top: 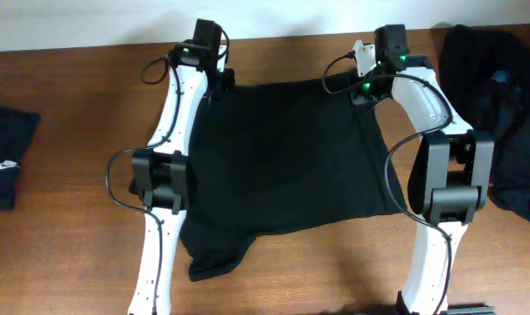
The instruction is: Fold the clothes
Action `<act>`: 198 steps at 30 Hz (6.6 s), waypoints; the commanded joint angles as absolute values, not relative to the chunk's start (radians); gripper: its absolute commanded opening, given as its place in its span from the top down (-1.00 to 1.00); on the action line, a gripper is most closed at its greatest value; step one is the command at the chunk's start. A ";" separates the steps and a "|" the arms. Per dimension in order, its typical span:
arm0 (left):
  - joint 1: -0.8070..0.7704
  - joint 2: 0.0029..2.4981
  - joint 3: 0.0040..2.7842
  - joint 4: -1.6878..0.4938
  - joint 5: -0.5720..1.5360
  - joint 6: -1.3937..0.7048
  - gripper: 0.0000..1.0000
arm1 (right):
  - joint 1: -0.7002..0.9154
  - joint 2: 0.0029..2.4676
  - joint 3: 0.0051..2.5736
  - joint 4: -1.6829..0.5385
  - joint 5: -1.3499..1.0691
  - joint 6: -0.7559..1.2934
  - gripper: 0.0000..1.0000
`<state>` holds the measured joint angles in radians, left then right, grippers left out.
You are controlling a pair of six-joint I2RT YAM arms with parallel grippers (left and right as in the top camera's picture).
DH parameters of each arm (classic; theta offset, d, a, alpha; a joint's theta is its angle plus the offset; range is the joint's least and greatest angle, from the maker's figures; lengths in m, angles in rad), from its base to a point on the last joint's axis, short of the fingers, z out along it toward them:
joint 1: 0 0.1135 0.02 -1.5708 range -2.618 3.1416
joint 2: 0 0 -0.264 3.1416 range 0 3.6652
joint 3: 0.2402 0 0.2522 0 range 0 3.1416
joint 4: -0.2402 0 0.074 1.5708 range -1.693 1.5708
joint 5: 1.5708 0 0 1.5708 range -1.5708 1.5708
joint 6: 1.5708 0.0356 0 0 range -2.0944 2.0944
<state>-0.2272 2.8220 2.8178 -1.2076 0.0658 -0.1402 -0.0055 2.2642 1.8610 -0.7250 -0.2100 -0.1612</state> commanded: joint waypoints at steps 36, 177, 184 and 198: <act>-0.147 2.919 2.815 -1.133 -0.076 -0.142 0.99 | 0.020 2.370 1.853 -0.770 0.002 -0.114 0.92; -0.004 2.724 2.666 -0.750 0.241 0.043 0.99 | -0.057 2.587 2.228 -0.617 -0.159 -0.071 0.92; 0.003 2.716 2.666 -0.798 0.241 0.043 0.99 | -0.056 2.575 2.254 -0.660 -0.160 -0.071 0.92; 0.005 2.607 2.666 -0.903 0.241 0.043 0.99 | -0.052 2.540 2.448 -0.883 -0.181 -0.097 0.92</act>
<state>-0.0040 2.7117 2.6678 -0.8959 0.2295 0.0383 -0.0574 2.5992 2.3974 -0.8707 -0.1638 -0.0837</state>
